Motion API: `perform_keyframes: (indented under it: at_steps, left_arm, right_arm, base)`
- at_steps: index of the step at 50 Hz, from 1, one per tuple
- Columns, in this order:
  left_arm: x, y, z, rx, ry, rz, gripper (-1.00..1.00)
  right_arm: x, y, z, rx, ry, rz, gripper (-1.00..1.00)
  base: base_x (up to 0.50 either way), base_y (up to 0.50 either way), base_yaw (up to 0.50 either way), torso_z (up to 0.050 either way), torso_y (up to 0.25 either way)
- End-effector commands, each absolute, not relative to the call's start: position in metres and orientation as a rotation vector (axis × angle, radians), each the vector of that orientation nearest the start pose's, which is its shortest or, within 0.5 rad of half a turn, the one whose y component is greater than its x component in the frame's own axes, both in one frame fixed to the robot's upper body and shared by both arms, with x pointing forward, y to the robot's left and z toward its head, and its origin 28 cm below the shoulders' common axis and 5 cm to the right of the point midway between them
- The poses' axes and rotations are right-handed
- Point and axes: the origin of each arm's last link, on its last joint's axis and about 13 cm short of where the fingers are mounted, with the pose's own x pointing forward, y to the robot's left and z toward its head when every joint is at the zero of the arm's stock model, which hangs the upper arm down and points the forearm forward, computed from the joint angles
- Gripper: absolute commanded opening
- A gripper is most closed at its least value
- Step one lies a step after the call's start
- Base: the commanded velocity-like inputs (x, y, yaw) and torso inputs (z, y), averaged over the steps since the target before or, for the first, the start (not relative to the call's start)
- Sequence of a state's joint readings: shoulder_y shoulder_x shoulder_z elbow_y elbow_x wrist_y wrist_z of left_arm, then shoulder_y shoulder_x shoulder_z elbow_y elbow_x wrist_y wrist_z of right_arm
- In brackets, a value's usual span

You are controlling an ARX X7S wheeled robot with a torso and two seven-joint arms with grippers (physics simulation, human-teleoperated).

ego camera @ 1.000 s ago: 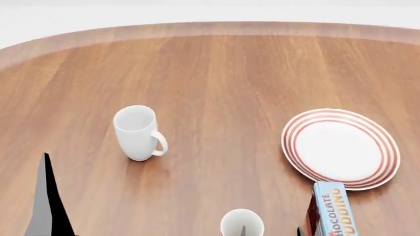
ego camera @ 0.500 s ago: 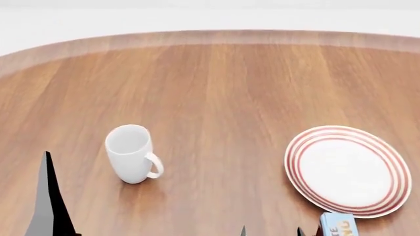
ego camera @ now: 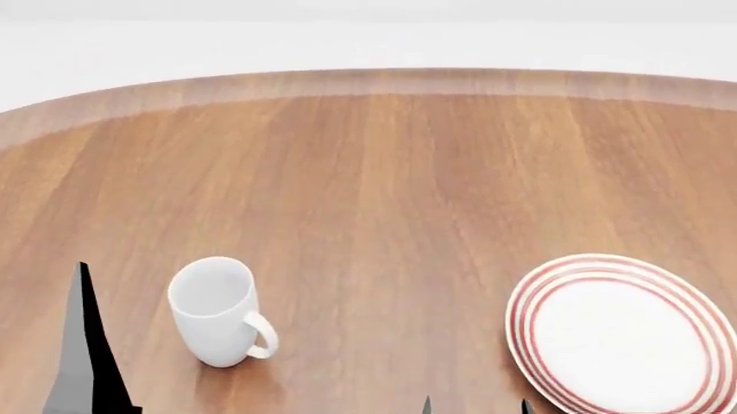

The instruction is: Pick up the red mug and put it on the plate

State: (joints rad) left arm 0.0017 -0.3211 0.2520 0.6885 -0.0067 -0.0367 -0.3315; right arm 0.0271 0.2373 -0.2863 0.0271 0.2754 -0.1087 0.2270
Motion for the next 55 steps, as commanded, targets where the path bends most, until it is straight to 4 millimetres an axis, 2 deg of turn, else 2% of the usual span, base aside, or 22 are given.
perform_keyframes:
  at_steps: [1, 21, 29, 31, 35, 44, 55]
  left_arm:
    - [0.179, 0.201, 0.144, 0.117, -0.626, -0.027, 1.0]
    - [0.18, 0.201, 0.145, 0.114, -0.625, -0.028, 1.0]
    - [0.18, 0.201, 0.149, 0.109, -0.63, -0.026, 1.0]
    - [0.179, 0.2, 0.149, 0.107, -0.631, -0.028, 1.0]
    - [0.176, 0.2, 0.151, 0.107, -0.634, -0.028, 1.0]
    - [0.171, 0.196, 0.151, 0.104, -0.631, -0.034, 1.0]
    - [0.172, 0.196, 0.151, 0.104, -0.628, -0.032, 1.0]
  right_arm:
    - [0.209, -0.097, 0.013, 0.047, -0.029, 0.043, 1.0]
    - [0.209, -0.097, 0.012, 0.05, -0.019, 0.04, 1.0]
    - [0.202, -0.097, 0.014, 0.038, -0.031, 0.065, 1.0]
    - [0.199, -0.096, 0.013, -0.022, -0.018, 0.071, 1.0]
    - [0.181, -0.097, 0.016, -0.016, -0.027, 0.103, 1.0]
    - [0.125, -0.112, 0.049, -0.088, -0.066, 0.142, 1.0]
    - [0.076, -0.121, 0.073, -0.116, -0.094, 0.181, 1.0]
  base:
    - [0.21, 0.0, 0.0, 0.0, 0.0]
    - [0.14, 0.0, 0.0, 0.0, 0.0]
    - [0.0, 0.0, 0.0, 0.0, 0.0]
    - [0.0, 0.0, 0.0, 0.0, 0.0]
    - [0.0, 0.0, 0.0, 0.0, 0.0]
    - [0.0, 0.0, 0.0, 0.0, 0.0]
    - [0.0, 0.0, 0.0, 0.0, 0.0]
